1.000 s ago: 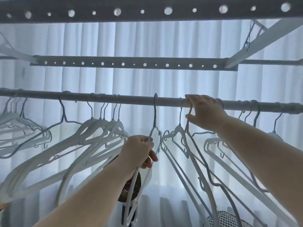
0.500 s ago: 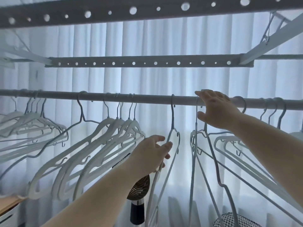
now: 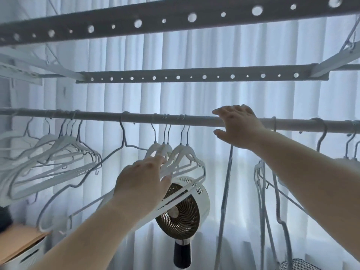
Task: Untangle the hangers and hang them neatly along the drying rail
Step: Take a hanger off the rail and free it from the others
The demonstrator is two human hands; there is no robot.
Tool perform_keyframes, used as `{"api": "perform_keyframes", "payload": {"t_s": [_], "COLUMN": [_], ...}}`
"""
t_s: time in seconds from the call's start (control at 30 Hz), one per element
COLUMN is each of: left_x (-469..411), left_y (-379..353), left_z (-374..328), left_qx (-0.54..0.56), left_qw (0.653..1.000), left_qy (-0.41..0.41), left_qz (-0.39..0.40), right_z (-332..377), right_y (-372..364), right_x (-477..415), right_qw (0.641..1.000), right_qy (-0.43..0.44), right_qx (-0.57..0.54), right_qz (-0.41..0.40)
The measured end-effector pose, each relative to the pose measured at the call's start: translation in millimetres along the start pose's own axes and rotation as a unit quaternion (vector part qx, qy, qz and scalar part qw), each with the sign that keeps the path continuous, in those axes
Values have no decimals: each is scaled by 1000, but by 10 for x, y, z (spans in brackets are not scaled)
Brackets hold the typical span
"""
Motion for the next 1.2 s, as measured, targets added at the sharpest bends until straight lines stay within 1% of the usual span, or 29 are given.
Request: {"api": "perform_keyframes", "payload": {"t_s": [0.13,0.2,0.3,0.43,0.57,0.67,0.87,1.03,1.2], "left_x": [-23,-39,-43,-61,-105,-131,-249,-394,-394], "left_y": [-24,-45,-90,-145,-213,-223,-215,-307,-510], "left_z": [181,248,292,277,204,167,15,-120,-244], "left_qx": [-35,-64,-84,-86,-139,-127,-87,-16,-23], "left_qw": [999,998,996,995,989,991,995,997,993], "left_qy": [-12,-20,-31,-34,-54,-46,-19,5,14], "left_qz": [12,13,20,26,26,25,48,77,115], "right_z": [1,-41,-119,-219,-275,-303,-324,-351,-331], "right_y": [-90,-126,-156,-145,-114,-108,-95,-109,-98], "right_x": [-111,-118,-90,-30,16,44,90,143,144], "right_qw": [998,996,996,996,996,995,995,995,996], "right_qy": [-55,-71,-81,-87,-87,-92,-94,-88,-76], "right_qx": [26,35,32,27,32,38,44,46,44], "right_qz": [34,36,22,9,9,7,10,5,12]}}
Point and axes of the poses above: each hand's wrist, its own x-axis away from the middle knuckle, its own y-axis out of the back of the hand, z = x × y, the point moved 2 cm from there along -x, towards the middle knuckle, and after that the axes turned 2 degrees about -z, right-handed, at the moved point
